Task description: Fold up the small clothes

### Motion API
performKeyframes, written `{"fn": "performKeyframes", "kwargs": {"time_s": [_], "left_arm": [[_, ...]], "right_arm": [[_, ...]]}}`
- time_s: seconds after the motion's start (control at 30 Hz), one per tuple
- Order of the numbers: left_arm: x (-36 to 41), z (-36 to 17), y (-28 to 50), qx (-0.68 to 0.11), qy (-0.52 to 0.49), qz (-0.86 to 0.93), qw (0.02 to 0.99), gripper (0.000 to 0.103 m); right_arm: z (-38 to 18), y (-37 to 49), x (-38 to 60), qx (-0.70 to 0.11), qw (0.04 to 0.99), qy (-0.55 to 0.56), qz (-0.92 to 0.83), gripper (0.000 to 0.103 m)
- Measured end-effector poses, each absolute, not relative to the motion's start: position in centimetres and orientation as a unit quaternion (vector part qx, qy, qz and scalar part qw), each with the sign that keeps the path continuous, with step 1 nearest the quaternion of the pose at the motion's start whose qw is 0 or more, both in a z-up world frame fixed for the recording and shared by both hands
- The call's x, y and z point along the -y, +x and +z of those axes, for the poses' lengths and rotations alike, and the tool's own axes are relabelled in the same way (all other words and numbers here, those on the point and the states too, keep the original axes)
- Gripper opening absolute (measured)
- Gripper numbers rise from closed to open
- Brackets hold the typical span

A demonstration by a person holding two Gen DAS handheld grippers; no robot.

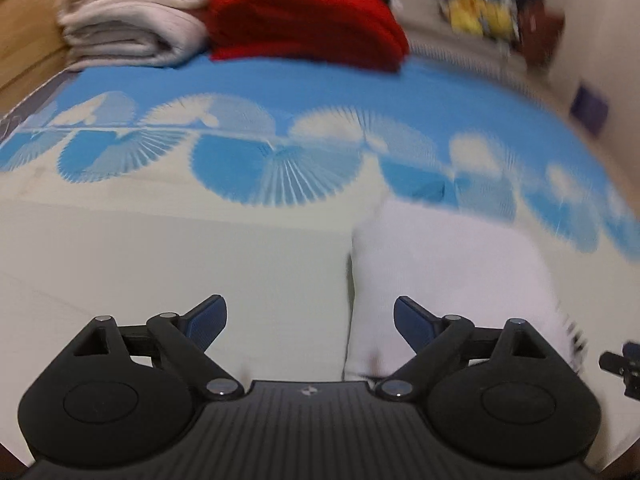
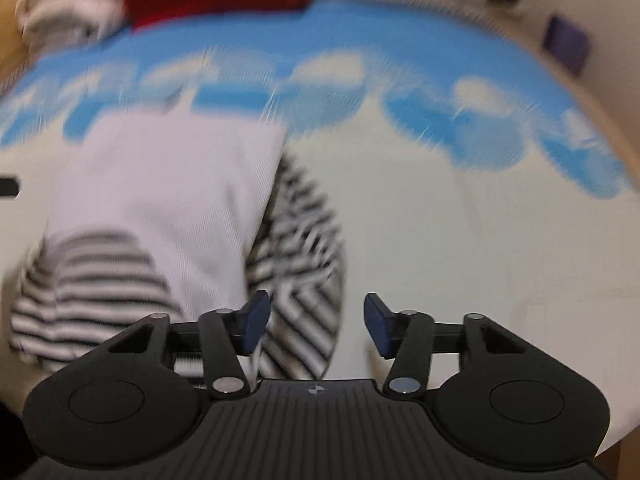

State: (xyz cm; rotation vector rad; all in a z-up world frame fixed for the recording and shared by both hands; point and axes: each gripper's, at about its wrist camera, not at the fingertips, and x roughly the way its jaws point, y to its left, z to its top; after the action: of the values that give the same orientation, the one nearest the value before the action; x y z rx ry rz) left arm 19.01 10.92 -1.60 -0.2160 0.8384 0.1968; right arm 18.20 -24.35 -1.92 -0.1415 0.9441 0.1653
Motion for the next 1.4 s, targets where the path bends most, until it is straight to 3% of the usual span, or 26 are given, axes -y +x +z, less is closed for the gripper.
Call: {"fn": "performKeyframes", "kwargs": {"time_s": [0.13,0.33,0.57,0.63,0.7,1.4], "left_arm": [[-10.5,1.1,16.1,-0.358,-0.073,0.096,0.926,0.094],[-7.4,4.6,9.8,-0.328,-0.062,0.096,0.938,0.094],[-1.8,3.1,3.1,-0.370,-0.069,0.099,0.921,0.096],[-1.0,2.3,1.6,-0.400,-0.085,0.102,0.907,0.103],[-0.4,1.8,0.7,-0.414,-0.094,0.100,0.900,0.103],[0.1,0.2,2.5,-0.416,-0.064,0.079,0.904,0.103]], "right_arm": [[1.2,15.7,26.1,-0.385,0.920,-0.040,0.056,0.082],[3.3,11.1,26.4,-0.351,0.935,-0.006,0.056,0.090],[5.0,4.8,24.1,-0.328,0.939,-0.053,0.084,0.092],[5.6,3.2,24.1,-0.329,0.940,-0.049,0.080,0.094],[5.9,1.7,24.1,-0.338,0.937,-0.036,0.077,0.096],[3.5,2.4,22.4,-0.394,0.914,-0.035,0.091,0.096]]}}
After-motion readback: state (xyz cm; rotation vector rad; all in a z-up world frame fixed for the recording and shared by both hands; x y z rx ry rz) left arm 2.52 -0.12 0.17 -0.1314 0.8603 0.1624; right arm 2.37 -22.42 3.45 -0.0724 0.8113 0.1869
